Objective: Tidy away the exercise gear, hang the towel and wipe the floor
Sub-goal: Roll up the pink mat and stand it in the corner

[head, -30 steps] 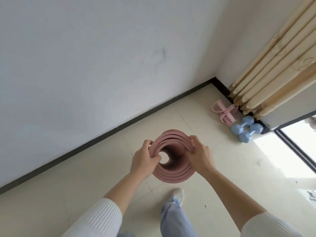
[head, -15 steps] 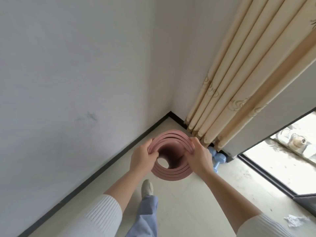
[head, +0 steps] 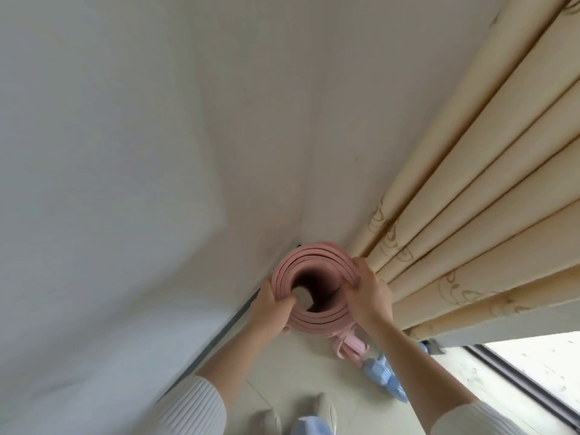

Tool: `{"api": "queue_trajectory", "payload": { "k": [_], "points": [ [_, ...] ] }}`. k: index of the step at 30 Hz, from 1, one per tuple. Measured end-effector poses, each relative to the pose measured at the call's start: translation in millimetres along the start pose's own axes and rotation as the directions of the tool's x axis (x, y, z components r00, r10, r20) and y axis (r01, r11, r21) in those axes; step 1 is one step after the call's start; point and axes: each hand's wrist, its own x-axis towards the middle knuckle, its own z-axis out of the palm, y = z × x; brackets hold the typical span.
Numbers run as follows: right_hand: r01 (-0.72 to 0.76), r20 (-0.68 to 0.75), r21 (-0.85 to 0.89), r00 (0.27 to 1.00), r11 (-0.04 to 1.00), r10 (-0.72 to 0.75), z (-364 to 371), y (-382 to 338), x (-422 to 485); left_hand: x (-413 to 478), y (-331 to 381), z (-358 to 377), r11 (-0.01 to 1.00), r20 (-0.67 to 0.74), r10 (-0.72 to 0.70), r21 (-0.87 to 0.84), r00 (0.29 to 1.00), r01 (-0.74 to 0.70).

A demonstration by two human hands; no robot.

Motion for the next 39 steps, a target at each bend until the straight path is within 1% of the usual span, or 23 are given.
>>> {"api": "queue_trajectory", "payload": {
  "k": [4, 7, 11, 14, 16, 18, 21, 23, 26, 28, 30, 33, 35, 37, 39],
  "points": [
    [0.005, 0.050, -0.030, 0.999, 1.000, -0.003, 9.2, 2.1, 75.5, 68.7, 18.3, 11.6, 0.999, 0.002, 0.011, -0.042, 1.000, -0.011],
    [-0.006, 0.108, -0.034, 0.994, 0.999, 0.010, 27.1, 11.2, 121.7, 116.4, 23.0, 24.5, 0.999, -0.016, -0.032, 0.013, 0.999, 0.032],
    [-0.030, 0.158, -0.040, 0.987, 0.999, 0.035, 50.8, 28.3, 168.6, 164.8, 25.6, 36.8, 0.991, -0.075, 0.001, 0.137, 0.997, 0.010],
    [-0.052, 0.228, -0.031, 0.972, 0.998, 0.057, 70.2, 46.9, 198.6, 199.3, 23.0, 47.4, 0.993, -0.096, -0.013, 0.113, 0.995, 0.024],
    [-0.075, 0.295, 0.009, 0.953, 0.997, 0.069, 80.4, 55.4, 211.3, 216.6, 14.3, 55.1, 0.995, -0.081, 0.028, 0.096, 0.996, -0.020],
    [-0.076, 0.347, 0.042, 0.936, 0.996, 0.056, 89.7, 60.5, 223.1, 231.1, 1.7, 61.5, 0.998, -0.073, 0.050, 0.032, 0.996, -0.048],
    [-0.075, 0.392, 0.024, 0.918, 0.997, 0.060, 94.6, 62.6, 231.5, 216.7, 27.3, 62.5, 0.998, -0.047, 0.033, 0.056, 0.998, -0.030],
    [-0.096, 0.395, -0.004, 0.914, 0.995, 0.090, 97.0, 64.0, 234.6, 214.7, 31.5, 61.8, 0.991, -0.029, 0.023, 0.130, 0.999, -0.019],
    [-0.092, 0.404, -0.011, 0.911, 0.996, 0.089, 105.7, 76.6, 241.2, 219.1, 22.0, 62.2, 0.988, -0.091, 0.034, 0.153, 0.995, -0.020],
    [-0.044, 0.401, -0.021, 0.915, 0.999, 0.048, 95.5, 63.9, 232.9, 217.3, 9.2, 63.9, 0.986, -0.094, 0.056, 0.160, 0.994, -0.041],
    [0.021, 0.398, -0.037, 0.917, 0.999, -0.004, 83.9, 53.5, 222.3, 188.0, 33.1, 63.3, 0.979, -0.093, 0.027, 0.203, 0.995, -0.008],
    [0.066, 0.426, -0.072, 0.904, 0.995, -0.029, 70.0, 40.7, 207.4, 153.9, 42.9, 62.4, 0.971, -0.111, -0.034, 0.233, 0.993, 0.059],
    [0.095, 0.467, -0.084, 0.883, 0.992, -0.045, 60.6, 25.2, 195.1, 132.0, 47.4, 57.6, 0.967, -0.150, -0.063, 0.236, 0.987, 0.098],
    [0.109, 0.521, -0.124, 0.853, 0.986, -0.029, 51.5, 8.5, 179.4, 111.9, 45.8, 48.6, 0.956, -0.193, -0.060, 0.270, 0.979, 0.112],
    [0.151, 0.559, -0.131, 0.827, 0.980, -0.052, 47.7, -6.0, 158.2, 86.3, 38.9, 34.2, 0.951, -0.230, -0.076, 0.277, 0.970, 0.140]
  ]
}}
